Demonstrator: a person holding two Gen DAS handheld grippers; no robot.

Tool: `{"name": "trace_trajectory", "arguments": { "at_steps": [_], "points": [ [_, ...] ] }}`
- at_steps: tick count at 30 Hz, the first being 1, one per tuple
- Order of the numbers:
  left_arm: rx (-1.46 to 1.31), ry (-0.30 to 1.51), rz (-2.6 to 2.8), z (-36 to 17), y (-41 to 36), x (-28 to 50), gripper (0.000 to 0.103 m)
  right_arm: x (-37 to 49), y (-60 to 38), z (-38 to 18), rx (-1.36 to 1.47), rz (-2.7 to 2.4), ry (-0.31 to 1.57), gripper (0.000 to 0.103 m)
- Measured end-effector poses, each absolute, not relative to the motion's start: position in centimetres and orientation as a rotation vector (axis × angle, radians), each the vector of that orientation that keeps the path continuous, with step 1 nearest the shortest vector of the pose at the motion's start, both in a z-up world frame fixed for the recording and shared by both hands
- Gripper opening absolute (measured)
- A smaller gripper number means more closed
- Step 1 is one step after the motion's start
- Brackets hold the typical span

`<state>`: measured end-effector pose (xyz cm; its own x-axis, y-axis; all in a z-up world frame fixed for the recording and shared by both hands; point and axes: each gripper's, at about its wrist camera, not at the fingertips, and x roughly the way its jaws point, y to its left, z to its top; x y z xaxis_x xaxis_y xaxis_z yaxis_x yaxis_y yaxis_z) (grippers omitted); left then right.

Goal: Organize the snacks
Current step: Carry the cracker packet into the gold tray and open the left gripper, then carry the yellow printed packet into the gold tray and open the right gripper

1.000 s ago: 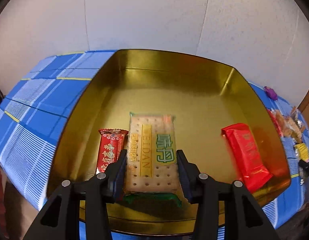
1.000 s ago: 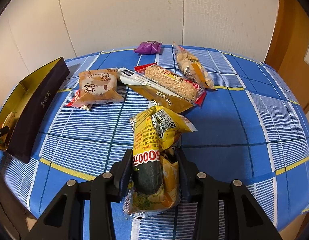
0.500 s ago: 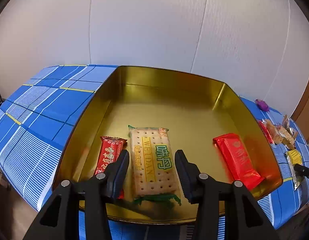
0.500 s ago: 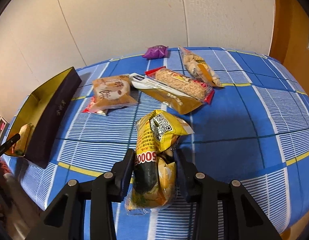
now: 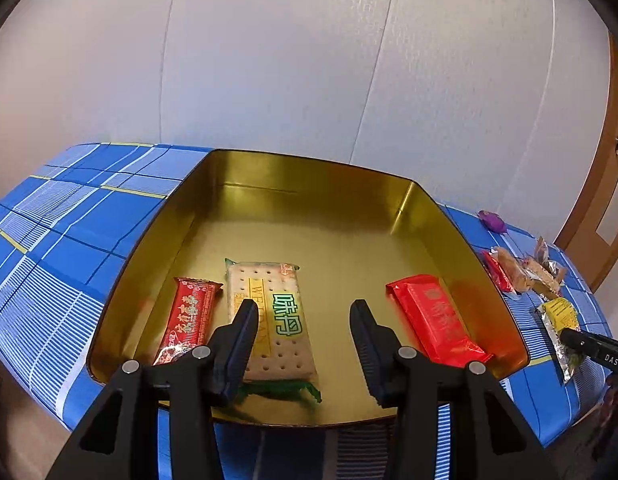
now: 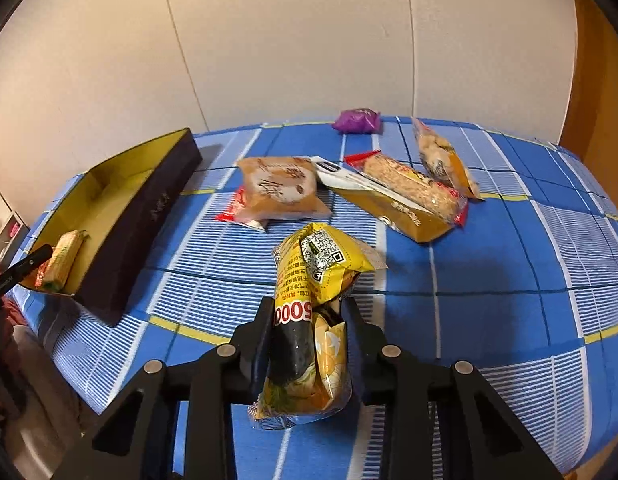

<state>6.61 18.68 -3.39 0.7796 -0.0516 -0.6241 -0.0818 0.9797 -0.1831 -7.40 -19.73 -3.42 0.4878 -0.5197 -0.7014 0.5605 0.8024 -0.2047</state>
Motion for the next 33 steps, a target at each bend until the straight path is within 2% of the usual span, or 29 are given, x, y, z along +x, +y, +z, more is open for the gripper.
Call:
{"name": "trace_trajectory", "arguments": {
  "at_steps": [7,15,24,33],
  "points": [
    [-0.154,0.659,0.038,-3.1,18.0,6.2,0.048,-6.9,-18.5,-3.2,0.161,-0.593,0.786,0.033],
    [-0.089,0.652,0.031,-3.0,16.9,5.9,0.048,-3.5,-15.0,-2.7,0.160,-0.492,0.747,0.033],
    [-0.181,0.632,0.056,-2.7,18.8,5.6,0.048,2.7,-10.9,-3.2,0.116,-0.396,0.760,0.033],
    [-0.251,0.633,0.065,-2.8,20.4,5.4,0.048,9.6,-7.7,-6.5,0.093,-0.334,0.843,0.033]
  ]
}}
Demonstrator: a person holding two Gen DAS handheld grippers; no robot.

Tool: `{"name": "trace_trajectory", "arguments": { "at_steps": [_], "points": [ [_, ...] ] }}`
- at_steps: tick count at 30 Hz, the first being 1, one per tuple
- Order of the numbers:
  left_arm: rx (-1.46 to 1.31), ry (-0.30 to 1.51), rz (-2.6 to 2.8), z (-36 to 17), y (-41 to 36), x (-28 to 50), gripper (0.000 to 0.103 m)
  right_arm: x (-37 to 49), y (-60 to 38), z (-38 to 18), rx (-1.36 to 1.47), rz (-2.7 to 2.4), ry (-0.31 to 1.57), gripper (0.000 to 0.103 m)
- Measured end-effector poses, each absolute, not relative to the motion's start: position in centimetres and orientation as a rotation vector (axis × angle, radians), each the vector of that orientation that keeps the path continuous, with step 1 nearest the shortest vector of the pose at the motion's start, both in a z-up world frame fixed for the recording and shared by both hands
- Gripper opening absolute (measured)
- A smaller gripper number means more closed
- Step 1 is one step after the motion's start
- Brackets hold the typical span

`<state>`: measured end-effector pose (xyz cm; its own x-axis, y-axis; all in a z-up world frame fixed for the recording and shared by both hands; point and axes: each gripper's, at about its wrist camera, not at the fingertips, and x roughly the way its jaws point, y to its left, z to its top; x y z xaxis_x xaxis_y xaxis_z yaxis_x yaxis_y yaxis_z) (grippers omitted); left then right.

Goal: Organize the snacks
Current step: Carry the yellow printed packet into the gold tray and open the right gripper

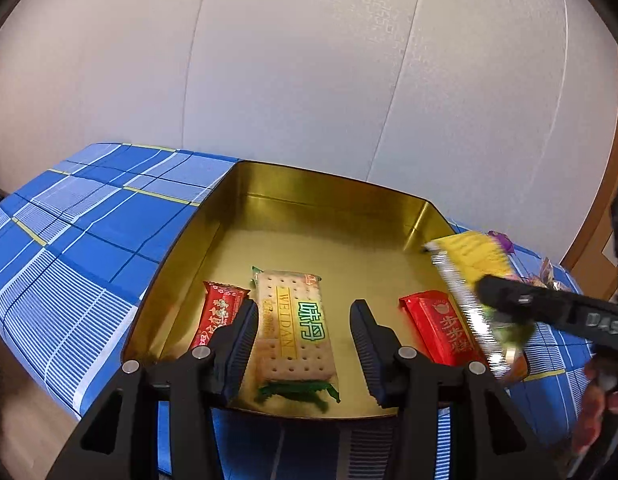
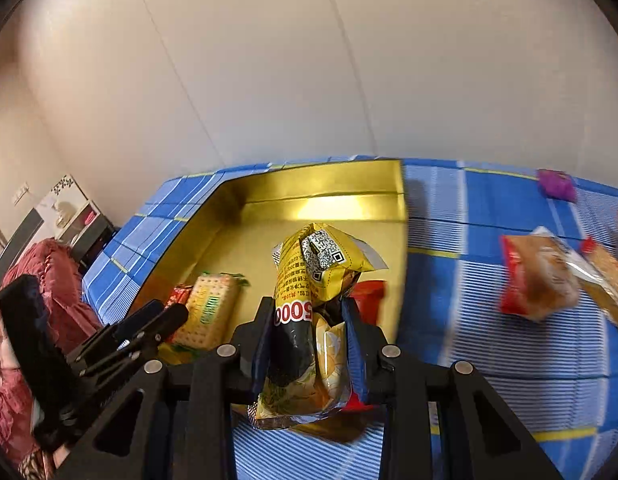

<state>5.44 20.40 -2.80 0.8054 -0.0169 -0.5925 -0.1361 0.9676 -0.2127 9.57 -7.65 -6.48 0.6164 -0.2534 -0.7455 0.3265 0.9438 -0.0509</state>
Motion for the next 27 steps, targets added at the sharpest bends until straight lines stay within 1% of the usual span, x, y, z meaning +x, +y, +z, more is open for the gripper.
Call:
{"name": "trace_trajectory", "arguments": {
  "at_steps": [10,14,15,16,17,27],
  "points": [
    [-0.263,0.630,0.061,-2.8,20.7,5.4,0.048,13.2,-7.4,-10.2,0.082,-0.337,0.946,0.033],
    [-0.262,0.633,0.059,-2.9,20.8,5.5,0.048,13.4,-7.5,-11.1,0.076,-0.350,0.963,0.036],
    [-0.260,0.635,0.058,-2.9,20.8,5.5,0.048,13.4,-7.6,-11.1,0.071,-0.353,0.962,0.037],
    [-0.259,0.635,0.057,-2.9,20.8,5.5,0.048,13.3,-7.5,-11.1,0.066,-0.350,0.960,0.040],
    [-0.258,0.635,0.056,-2.9,20.8,5.5,0.048,13.2,-7.5,-10.9,0.056,-0.352,0.957,0.042],
    [-0.242,0.642,0.018,-3.0,19.9,5.7,0.048,11.6,-6.8,-8.3,-0.041,-0.356,0.909,0.043]
  ]
}}
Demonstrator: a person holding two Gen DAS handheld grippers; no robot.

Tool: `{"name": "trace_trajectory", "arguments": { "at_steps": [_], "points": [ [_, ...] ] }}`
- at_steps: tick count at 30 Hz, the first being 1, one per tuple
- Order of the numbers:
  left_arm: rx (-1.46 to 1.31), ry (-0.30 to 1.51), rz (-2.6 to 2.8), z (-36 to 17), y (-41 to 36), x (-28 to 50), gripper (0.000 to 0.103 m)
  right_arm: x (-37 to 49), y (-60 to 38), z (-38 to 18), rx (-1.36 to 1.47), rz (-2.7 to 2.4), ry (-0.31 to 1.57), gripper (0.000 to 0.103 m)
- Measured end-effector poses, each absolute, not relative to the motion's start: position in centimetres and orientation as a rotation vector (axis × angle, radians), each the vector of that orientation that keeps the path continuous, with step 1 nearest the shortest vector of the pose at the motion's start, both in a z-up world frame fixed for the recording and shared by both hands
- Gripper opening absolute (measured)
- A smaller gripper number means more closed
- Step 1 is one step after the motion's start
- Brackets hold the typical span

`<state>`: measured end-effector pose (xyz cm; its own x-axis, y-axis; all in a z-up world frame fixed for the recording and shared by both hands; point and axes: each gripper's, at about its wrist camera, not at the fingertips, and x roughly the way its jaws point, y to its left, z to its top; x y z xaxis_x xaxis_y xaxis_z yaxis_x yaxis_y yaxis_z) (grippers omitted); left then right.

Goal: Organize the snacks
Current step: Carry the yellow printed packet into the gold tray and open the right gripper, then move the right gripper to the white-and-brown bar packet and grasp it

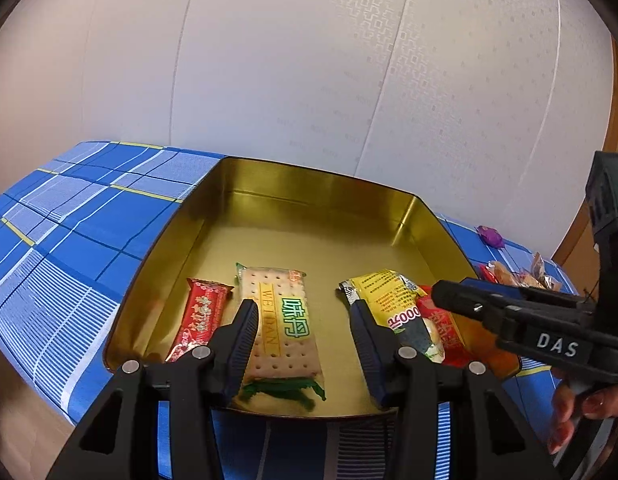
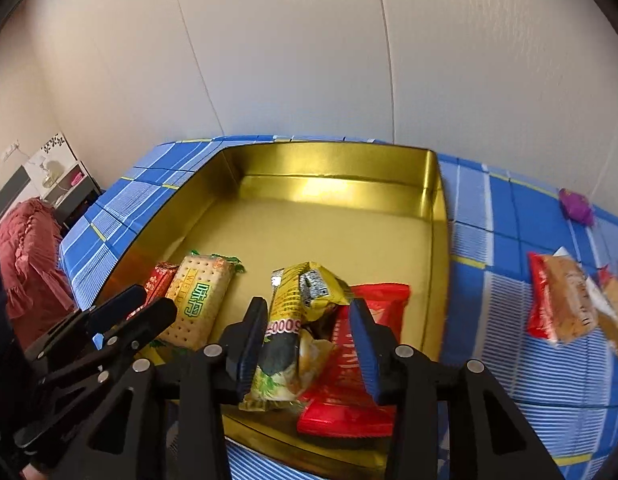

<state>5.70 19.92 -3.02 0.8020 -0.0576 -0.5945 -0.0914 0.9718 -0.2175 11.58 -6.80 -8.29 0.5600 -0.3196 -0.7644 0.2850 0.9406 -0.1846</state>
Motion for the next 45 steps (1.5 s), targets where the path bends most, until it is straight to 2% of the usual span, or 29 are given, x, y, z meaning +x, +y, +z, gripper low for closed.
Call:
{"name": "trace_trajectory", "arguments": {
  "at_steps": [22,34,45],
  "points": [
    [-0.188,0.636,-0.071,-2.8,17.9,5.5,0.048,4.9,-11.3,-4.8,-0.025,-0.466,0.848,0.043],
    [-0.166,0.632,-0.149,-2.7,16.3,5.0,0.048,-1.5,-19.0,-5.2,-0.018,-0.614,0.965,0.043],
    [-0.085,0.632,-0.160,-3.0,13.9,4.3,0.048,-1.6,-25.9,-0.8,-0.054,-0.719,0.904,0.043]
  ]
}}
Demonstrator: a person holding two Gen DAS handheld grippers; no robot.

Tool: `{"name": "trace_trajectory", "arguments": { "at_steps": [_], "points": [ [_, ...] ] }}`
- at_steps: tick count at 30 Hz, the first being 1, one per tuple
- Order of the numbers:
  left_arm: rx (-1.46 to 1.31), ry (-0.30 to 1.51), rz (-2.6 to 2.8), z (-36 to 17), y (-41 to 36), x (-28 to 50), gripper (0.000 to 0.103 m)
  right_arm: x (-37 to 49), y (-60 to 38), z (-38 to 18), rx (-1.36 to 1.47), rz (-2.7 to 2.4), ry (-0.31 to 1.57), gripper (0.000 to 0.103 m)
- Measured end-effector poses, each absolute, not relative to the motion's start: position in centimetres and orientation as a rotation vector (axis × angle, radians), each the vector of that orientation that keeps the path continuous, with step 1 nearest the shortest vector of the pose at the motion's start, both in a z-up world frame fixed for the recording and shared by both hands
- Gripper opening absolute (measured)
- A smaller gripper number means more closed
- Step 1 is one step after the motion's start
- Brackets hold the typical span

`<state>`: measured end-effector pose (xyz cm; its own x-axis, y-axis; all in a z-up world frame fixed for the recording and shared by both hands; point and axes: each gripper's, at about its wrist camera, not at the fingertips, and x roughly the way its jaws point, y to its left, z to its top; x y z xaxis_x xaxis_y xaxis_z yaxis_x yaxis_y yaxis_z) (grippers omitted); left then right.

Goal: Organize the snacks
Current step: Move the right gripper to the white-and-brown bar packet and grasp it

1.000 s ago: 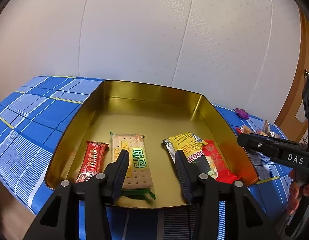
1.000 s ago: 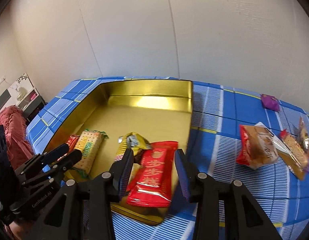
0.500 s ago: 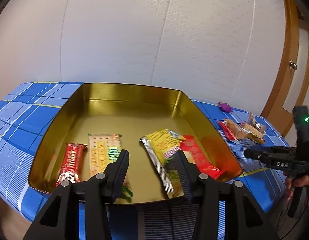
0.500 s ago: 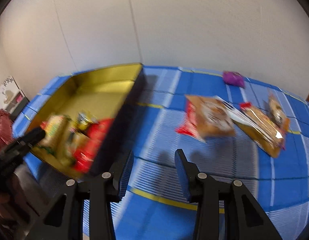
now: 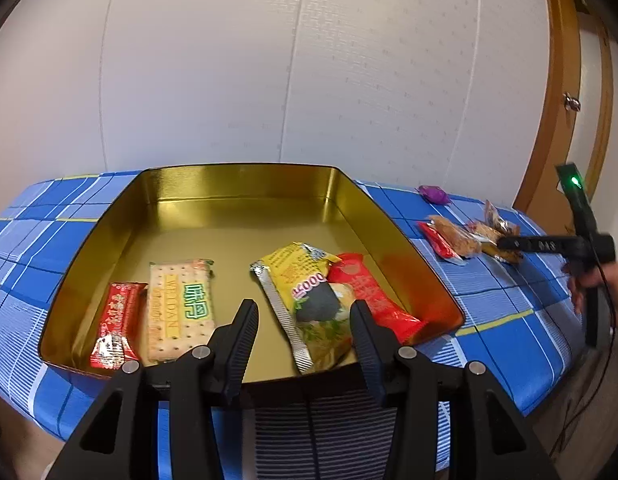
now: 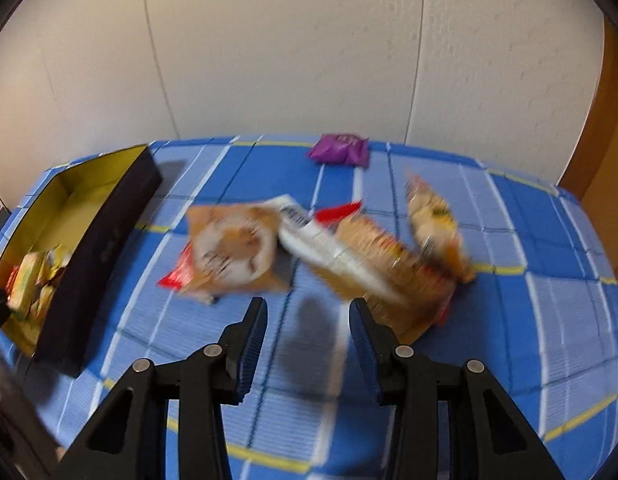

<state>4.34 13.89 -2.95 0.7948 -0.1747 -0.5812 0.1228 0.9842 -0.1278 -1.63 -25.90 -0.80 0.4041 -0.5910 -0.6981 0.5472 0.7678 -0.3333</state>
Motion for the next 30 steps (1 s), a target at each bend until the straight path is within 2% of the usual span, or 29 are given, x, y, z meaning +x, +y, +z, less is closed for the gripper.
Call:
{"name": "trace_trajectory", "arguments": {
  "at_steps": [8,18,20,22,24,30],
  "points": [
    [-0.032,0.607,-0.154,-2.8,12.5,3.5,0.048,0.5,-29.4,-2.0,0.030,-0.678,0.946,0.043],
    [-0.092,0.634,-0.204,-1.9,9.5,2.7,0.048,1.1,-29.0,-3.4,-0.098,-0.686,1.028,0.043],
    [-0.121,0.645,-0.224,-1.5,8.5,3.0,0.048,0.4,-29.1,-3.6,-0.096,-0.690,1.040,0.041],
    [-0.126,0.651,-0.239,-1.0,7.3,3.3,0.048,-0.6,-29.3,-3.1,-0.053,-0.686,1.034,0.031],
    [-0.122,0.654,-0.256,-0.2,5.8,3.9,0.048,-1.3,-29.4,-2.9,-0.030,-0.693,1.029,0.029],
    [-0.112,0.673,-0.321,1.5,2.2,5.9,0.048,-4.7,-29.9,-1.8,0.170,-0.711,0.975,0.028]
  ]
}}
